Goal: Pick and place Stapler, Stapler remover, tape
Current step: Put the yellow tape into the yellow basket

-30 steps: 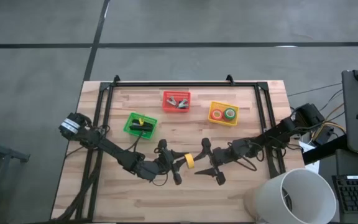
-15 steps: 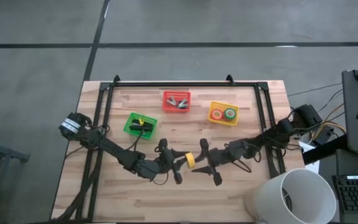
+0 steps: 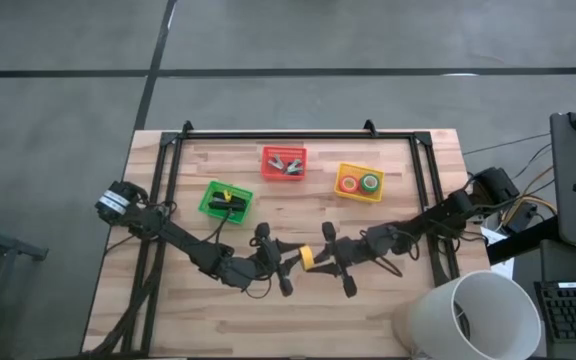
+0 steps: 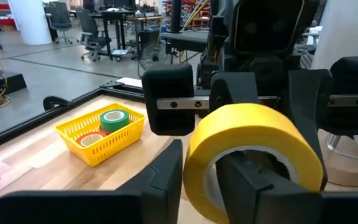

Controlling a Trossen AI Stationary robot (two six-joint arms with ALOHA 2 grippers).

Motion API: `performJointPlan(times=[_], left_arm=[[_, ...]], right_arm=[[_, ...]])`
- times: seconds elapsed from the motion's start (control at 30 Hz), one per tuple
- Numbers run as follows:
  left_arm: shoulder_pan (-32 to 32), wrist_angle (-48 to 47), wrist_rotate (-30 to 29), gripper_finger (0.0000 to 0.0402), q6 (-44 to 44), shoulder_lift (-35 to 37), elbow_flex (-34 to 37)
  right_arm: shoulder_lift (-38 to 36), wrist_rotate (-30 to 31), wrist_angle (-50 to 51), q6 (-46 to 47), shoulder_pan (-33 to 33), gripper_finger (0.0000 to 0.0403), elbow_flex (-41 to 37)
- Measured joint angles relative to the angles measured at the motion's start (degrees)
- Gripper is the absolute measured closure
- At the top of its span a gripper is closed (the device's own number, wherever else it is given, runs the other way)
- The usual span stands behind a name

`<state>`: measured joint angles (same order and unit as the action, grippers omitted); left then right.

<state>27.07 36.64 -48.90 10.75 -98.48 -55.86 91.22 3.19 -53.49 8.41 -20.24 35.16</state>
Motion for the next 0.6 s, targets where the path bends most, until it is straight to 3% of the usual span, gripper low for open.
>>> performJointPlan(times=[0.2,0.37,0.6], left_arm=[[0.0,-1.1,-2.1,0.0247,-0.3,0.1,0.0],[0.5,-8.6,-7.5,0.0201,-1.0,2.7,0.0],[0.8,-15.4,-10.2,0.0193,0.1,8.1,-0.2]], right_arm=[[-0.1,-0.1,1.8,1.9,0.7,0.0352,0.0],[-0.3,0.4,3.0,2.1,1.1,0.0359,0.0],[-2.1,1.9,10.4,3.3,1.7,0.0356,-0.3]])
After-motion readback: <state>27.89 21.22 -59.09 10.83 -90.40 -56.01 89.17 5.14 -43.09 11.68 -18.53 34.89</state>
